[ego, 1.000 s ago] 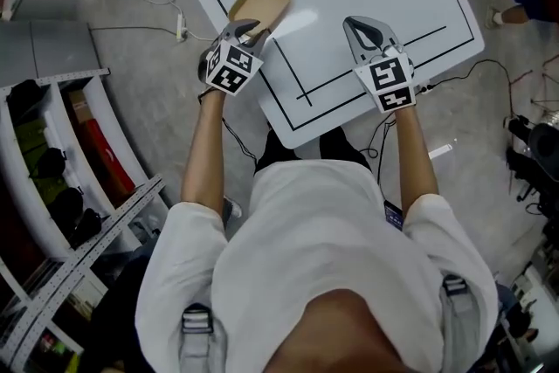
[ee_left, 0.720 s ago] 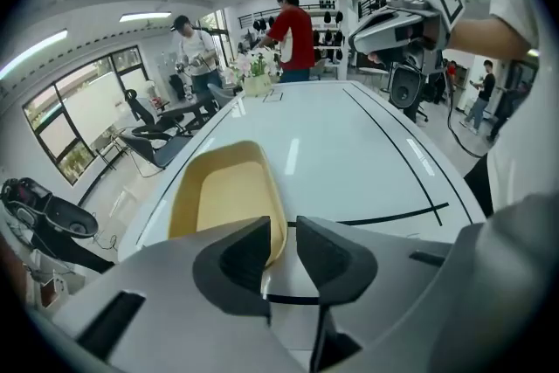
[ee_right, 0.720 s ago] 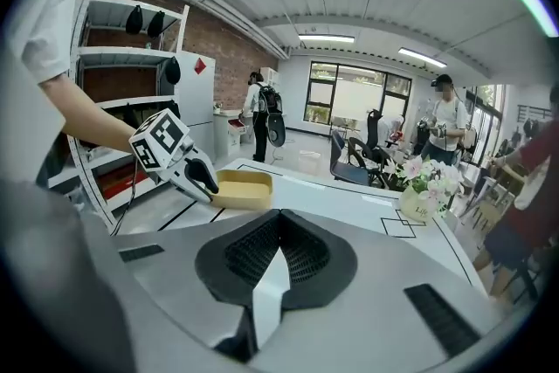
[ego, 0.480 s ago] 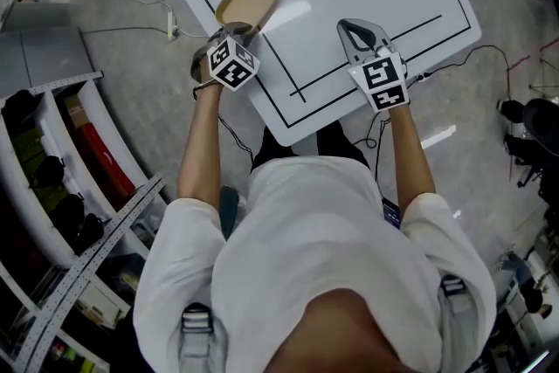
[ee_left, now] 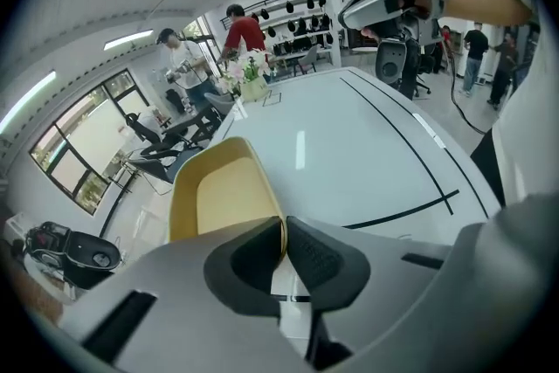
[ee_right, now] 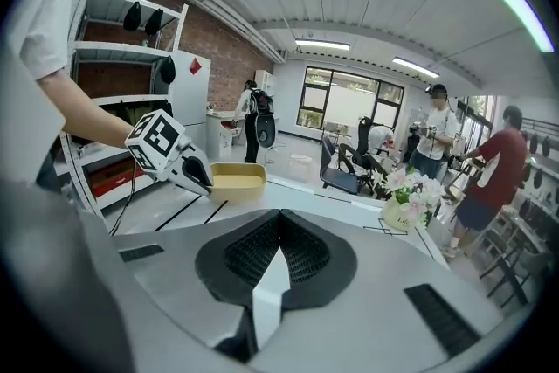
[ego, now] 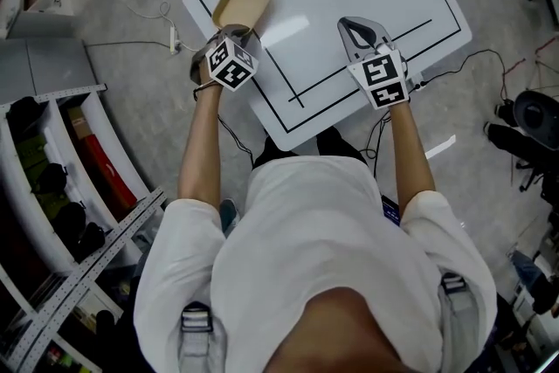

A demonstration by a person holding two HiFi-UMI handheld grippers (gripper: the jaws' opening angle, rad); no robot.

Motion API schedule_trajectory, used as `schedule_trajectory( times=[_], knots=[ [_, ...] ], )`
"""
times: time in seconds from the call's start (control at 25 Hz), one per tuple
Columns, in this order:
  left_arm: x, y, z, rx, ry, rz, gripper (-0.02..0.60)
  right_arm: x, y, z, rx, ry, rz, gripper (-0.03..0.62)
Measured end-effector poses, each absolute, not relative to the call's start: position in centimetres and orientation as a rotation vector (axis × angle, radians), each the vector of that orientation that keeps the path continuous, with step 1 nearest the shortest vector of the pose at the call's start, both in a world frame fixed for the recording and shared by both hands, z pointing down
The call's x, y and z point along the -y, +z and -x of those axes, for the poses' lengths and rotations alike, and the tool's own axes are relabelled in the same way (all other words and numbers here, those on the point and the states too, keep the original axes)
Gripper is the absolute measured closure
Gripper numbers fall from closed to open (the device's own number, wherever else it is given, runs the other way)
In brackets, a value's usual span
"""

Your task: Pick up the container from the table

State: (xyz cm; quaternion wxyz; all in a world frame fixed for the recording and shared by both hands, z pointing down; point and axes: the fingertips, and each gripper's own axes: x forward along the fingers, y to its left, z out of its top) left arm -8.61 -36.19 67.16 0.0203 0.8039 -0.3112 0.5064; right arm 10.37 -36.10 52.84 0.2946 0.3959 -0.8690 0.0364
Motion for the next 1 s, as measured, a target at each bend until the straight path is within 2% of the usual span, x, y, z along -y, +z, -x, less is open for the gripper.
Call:
schedule_trajectory(
  times=[0.4,1.0],
  knots=[
    [38.1,54.0,10.9,1.315,1.419,-2.625,0.546,38.1,43.9,-9.7,2.363,-0.118,-1.136,0.579],
    [34.4,35.1,12.8,1.733,0.919,-2.852,0.548,36.8,30.6,-7.3,2.499,-0.406,-1.210,0.579]
  ],
)
